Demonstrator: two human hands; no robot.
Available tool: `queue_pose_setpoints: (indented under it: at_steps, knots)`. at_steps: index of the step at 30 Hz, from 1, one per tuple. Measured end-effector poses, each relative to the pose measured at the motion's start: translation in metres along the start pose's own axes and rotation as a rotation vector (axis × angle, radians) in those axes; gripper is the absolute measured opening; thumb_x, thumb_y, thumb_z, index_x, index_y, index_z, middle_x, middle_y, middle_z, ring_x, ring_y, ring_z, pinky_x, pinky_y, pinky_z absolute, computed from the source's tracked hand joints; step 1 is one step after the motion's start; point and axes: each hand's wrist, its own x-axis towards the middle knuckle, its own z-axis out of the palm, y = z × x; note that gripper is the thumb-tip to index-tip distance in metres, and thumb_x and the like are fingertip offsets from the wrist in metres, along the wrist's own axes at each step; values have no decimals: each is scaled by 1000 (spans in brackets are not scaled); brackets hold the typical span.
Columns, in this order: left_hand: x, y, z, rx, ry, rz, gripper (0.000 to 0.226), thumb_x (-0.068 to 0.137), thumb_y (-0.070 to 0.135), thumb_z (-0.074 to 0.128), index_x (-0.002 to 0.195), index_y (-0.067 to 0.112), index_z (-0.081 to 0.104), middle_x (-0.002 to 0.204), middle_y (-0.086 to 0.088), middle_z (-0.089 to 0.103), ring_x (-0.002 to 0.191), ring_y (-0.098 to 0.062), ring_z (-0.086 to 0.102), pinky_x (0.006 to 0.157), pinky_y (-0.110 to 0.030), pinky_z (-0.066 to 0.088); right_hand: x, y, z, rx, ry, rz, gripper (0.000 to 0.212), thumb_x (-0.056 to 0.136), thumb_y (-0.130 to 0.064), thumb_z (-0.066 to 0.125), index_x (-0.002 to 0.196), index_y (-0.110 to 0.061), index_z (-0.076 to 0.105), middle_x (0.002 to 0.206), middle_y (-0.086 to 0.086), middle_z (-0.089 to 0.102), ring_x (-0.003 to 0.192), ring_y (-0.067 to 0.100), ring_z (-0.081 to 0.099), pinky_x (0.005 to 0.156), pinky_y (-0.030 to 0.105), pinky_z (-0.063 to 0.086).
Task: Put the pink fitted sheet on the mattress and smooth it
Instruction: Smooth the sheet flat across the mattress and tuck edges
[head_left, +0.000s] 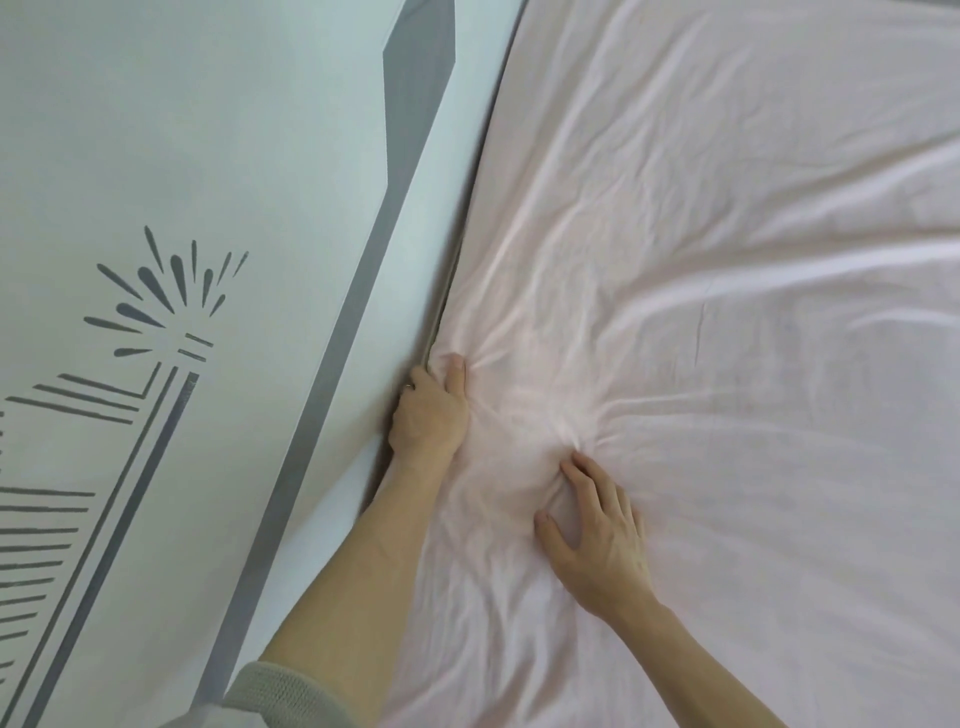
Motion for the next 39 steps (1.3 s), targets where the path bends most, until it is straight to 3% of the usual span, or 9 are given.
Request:
queue_pose_setpoints:
  at_steps: [3,7,12,20,23,28,33,36,39]
  knots:
    - [-16,-2,13,246,359,365,43,100,33,41,137,12,45,128,-17,56,112,-37,57,86,-46,46,4,1,3,-37,67,-18,67,86,-60,40,144,-26,43,153,-12,37,135,13,40,109,35,34]
    - [-31,4,36,382,178,952,53,95,39,45,146,24,44,156,-5,36,144,-26,31,113,-54,27,23,-2,4,-79,284,17,55,89,-43,43,138,-19,50,151,-3,44,135,20,42,107,41,31]
    - [19,-42,33,452,153,690,58,101,51,28,155,39,12,164,-6,6,150,-28,14,121,-41,7,59,9,-3,-157,349,43,62,92,-51,37,143,-17,46,160,3,32,148,23,22,115,50,16]
    - [24,-23,18,347,63,586,59,99,50,26,155,39,9,164,-8,5,149,-26,17,118,-40,24,113,17,-32,-228,143,68,72,91,-72,18,156,-44,2,166,-10,-12,152,17,-18,119,58,-7]
    - [45,29,19,380,270,819,60,97,40,35,152,16,33,161,-11,23,147,-29,25,116,-47,27,145,12,-49,-235,143,80,72,91,-75,11,154,-47,-9,163,-12,-21,150,16,-25,119,57,-12]
    - [98,106,44,584,81,1174,54,97,44,37,150,32,37,160,0,26,149,-22,21,116,-49,25,207,21,-68,-223,190,64,67,92,-74,10,151,-51,-13,163,-12,-22,148,12,-28,118,55,-15]
    - [172,116,36,323,-13,537,62,101,52,18,156,33,-1,165,-5,4,150,-24,12,121,-40,13,229,42,-62,-223,295,71,69,90,-75,11,153,-51,-5,165,-14,-11,151,12,-17,122,52,-6]
    - [171,139,39,318,13,501,61,103,46,19,157,25,2,164,-9,7,147,-29,21,116,-44,24,232,45,-59,-221,311,79,70,91,-74,16,155,-48,4,166,-12,-4,153,13,-11,122,52,-4]
    - [178,166,35,384,297,641,55,104,31,30,152,4,25,161,-17,18,145,-34,26,115,-49,28,235,46,-59,-228,306,85,73,90,-75,18,156,-46,8,167,-10,0,153,14,-9,121,56,-1]
